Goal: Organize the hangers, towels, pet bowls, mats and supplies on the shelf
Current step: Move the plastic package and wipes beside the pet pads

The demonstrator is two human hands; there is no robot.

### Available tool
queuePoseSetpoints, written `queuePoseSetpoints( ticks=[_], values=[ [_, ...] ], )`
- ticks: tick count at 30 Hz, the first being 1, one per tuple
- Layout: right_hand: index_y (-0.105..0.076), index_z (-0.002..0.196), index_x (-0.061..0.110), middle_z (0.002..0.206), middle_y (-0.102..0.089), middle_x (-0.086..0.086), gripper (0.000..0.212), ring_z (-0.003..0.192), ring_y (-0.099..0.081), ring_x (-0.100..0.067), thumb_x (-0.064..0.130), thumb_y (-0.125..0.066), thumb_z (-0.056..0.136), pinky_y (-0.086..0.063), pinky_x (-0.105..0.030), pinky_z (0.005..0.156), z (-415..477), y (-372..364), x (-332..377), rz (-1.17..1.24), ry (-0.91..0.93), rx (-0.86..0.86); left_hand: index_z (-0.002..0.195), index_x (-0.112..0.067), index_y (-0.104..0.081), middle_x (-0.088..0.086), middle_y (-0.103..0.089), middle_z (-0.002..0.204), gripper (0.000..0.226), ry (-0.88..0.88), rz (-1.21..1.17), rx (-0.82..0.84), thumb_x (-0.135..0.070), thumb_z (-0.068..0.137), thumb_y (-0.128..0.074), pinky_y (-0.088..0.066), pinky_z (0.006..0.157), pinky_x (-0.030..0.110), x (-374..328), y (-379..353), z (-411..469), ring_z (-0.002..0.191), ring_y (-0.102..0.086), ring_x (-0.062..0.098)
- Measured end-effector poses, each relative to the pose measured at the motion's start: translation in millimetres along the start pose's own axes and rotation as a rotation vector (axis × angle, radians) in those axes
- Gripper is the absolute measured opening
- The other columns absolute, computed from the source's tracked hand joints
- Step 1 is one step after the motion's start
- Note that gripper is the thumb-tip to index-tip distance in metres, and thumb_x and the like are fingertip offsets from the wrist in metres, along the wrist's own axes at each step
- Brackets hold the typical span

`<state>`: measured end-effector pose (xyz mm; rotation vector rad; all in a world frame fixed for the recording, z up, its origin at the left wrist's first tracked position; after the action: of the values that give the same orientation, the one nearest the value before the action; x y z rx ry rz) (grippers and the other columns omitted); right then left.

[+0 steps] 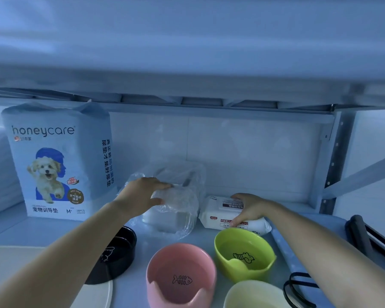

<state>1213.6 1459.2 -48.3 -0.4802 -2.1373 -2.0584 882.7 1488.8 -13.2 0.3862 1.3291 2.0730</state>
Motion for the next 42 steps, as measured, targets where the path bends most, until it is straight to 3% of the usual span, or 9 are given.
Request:
queuePoseSetpoints(
  ticks=[3, 8, 13, 19, 25, 28, 33, 39, 42],
  values=[
    [-0.035, 0.139, 0.025, 0.142, -0.042, 0.005, 0.103, 0.127, -0.041, -0.016, 0.047, -0.086, 0.053, -0.035, -0.030, 0.106, -5, 0, 1, 0.001, 0.039, -0.111, 0.129, -0.049, -0.046, -0.017, -0.057, 0.125, 0.049, 0.001, -0.001, 0.011, -0.036, 0.085, -0.064, -0.035, 0.089, 0.020, 4, 3, 3, 0.096, -0.047, 0.007],
    [-0.039, 0.137, 0.024, 0.137, -0.047, 0.005, 0.101, 0.123, -0.045, -0.014, 0.043, -0.089, 0.051, -0.036, -0.027, 0.104, -24, 33, 0, 0.130, 0.061, -0.303, 0.124, -0.049, -0.051, -0.018, -0.057, 0.126, 0.044, 0.041, 0.004, -0.010, -0.040, 0.084, -0.065, -0.039, 0.095, 0.028, 7, -3, 9, 0.110, -0.052, 0.014],
    [-0.040, 0.136, 0.024, 0.130, -0.050, 0.007, 0.099, 0.115, -0.048, -0.011, 0.039, -0.090, 0.052, -0.036, -0.022, 0.096, -62, 73, -15, 0.172, 0.049, -0.379, 0.124, -0.043, -0.055, -0.018, -0.056, 0.127, 0.040, 0.014, -0.009, -0.020, -0.039, 0.085, -0.064, -0.035, 0.086, 0.021, -10, -6, 21, 0.116, -0.051, 0.011],
    [-0.043, 0.133, 0.026, 0.125, -0.053, 0.009, 0.096, 0.113, -0.051, -0.011, 0.037, -0.090, 0.051, -0.040, -0.026, 0.099, -98, 85, -34, 0.172, 0.022, -0.409, 0.127, -0.038, -0.053, -0.011, -0.056, 0.131, 0.040, -0.048, -0.001, 0.016, -0.032, 0.089, -0.060, -0.038, 0.094, 0.024, -55, -20, 51, 0.121, -0.049, 0.016],
    [-0.048, 0.127, 0.029, 0.116, -0.058, 0.009, 0.083, 0.106, -0.056, -0.012, 0.030, -0.089, 0.055, -0.042, -0.026, 0.089, -117, 98, -21, 0.228, 0.047, -0.458, 0.135, -0.032, -0.046, -0.008, -0.049, 0.136, 0.046, -0.194, -0.045, 0.025, -0.034, 0.090, -0.057, -0.032, 0.102, 0.024, -88, -31, 60, 0.126, -0.044, 0.015],
    [-0.049, 0.126, 0.026, 0.116, -0.059, 0.008, 0.080, 0.103, -0.057, -0.011, 0.026, -0.089, 0.057, -0.040, -0.023, 0.084, -122, 107, -5, 0.238, 0.087, -0.456, 0.132, -0.032, -0.050, -0.007, -0.045, 0.136, 0.052, -0.197, -0.229, -0.071, -0.039, 0.083, -0.066, -0.026, 0.099, 0.016, -75, -21, 47, 0.126, -0.041, 0.012],
    [-0.046, 0.123, 0.033, 0.107, -0.055, 0.019, 0.078, 0.098, -0.053, -0.004, 0.027, -0.089, 0.057, -0.037, -0.007, 0.074, -123, 105, 40, 0.191, 0.159, -0.382, 0.136, -0.039, -0.040, -0.012, -0.036, 0.141, 0.078, -0.149, -0.359, -0.166, -0.054, 0.068, -0.075, -0.027, 0.102, 0.019, -38, 27, 21, 0.129, -0.036, 0.009],
    [-0.045, 0.130, 0.029, 0.119, -0.054, 0.015, 0.091, 0.109, -0.054, -0.007, 0.033, -0.091, 0.051, -0.040, -0.020, 0.091, -102, 81, 114, 0.125, 0.269, -0.309, 0.139, -0.038, -0.034, -0.013, -0.032, 0.144, 0.087, -0.114, -0.408, -0.124, -0.068, 0.063, -0.064, -0.022, 0.105, 0.020, -18, 79, 2, 0.132, -0.031, 0.005],
    [-0.038, 0.138, 0.026, 0.130, -0.049, 0.013, 0.103, 0.115, -0.049, -0.007, 0.035, -0.091, 0.050, -0.036, -0.018, 0.094, -91, 67, 152, 0.102, 0.306, -0.290, 0.141, -0.036, -0.032, -0.014, -0.030, 0.145, 0.085, -0.110, -0.353, -0.025, -0.057, 0.069, -0.071, -0.022, 0.102, 0.018, -12, 84, -6, 0.132, -0.030, 0.005]
  ],
)
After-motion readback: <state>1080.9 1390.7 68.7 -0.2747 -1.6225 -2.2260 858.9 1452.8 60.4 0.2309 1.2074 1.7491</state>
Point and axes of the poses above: each hand's wrist, its own z-axis towards the middle knuckle, its own y-axis out of the back of the hand, x = y × z, the point moved 1 cm from there along z, towards the middle knuckle
